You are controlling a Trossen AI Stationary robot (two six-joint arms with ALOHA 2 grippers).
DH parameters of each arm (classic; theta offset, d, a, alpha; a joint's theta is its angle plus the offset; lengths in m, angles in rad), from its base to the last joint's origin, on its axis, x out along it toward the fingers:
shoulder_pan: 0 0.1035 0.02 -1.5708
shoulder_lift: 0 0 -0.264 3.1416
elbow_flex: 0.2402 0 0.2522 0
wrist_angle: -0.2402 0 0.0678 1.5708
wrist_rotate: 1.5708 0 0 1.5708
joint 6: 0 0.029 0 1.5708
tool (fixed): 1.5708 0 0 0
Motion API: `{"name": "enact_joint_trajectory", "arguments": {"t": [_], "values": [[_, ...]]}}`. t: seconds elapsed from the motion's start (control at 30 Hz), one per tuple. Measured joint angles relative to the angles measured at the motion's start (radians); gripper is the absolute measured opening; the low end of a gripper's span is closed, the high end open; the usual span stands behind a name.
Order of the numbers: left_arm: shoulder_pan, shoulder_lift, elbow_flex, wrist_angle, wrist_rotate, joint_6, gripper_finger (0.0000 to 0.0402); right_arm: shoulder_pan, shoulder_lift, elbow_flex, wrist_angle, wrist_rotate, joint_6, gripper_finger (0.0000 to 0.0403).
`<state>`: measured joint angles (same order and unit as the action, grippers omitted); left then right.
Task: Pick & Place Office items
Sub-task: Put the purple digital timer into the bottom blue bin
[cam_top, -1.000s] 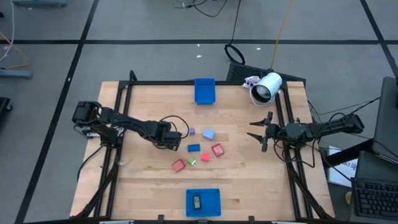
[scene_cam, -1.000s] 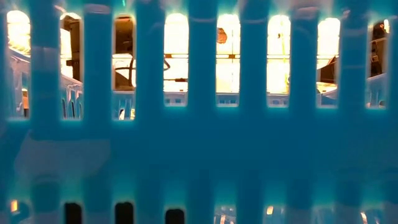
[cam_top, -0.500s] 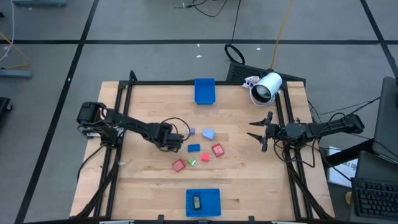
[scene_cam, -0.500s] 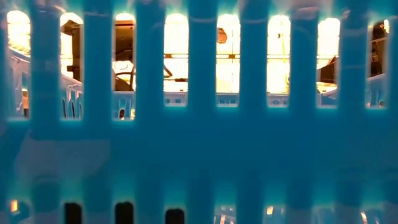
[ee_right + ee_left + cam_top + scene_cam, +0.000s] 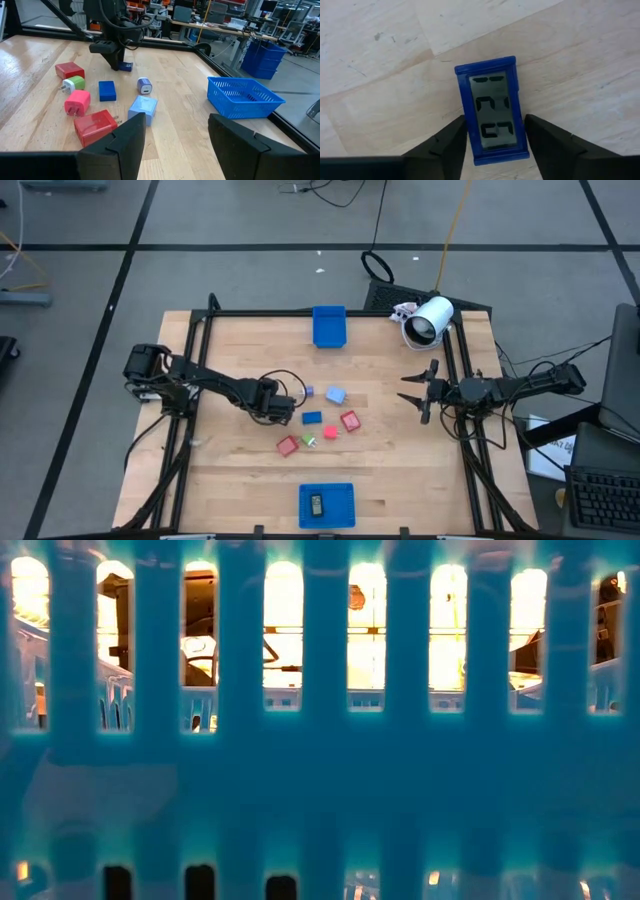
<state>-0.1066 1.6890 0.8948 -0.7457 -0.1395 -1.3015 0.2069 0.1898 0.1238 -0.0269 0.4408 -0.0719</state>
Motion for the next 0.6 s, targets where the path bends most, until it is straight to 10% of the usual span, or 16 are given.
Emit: {"name": "enact_joint_trajectory", "arguments": {"t": [0.6], "values": [[-0.001, -0.006, -0.003, 0.054, -0.086, 0.189, 0.0173, 0.000, 0.000, 0.000, 0.000, 0.000, 0.000, 0.0208]]}}
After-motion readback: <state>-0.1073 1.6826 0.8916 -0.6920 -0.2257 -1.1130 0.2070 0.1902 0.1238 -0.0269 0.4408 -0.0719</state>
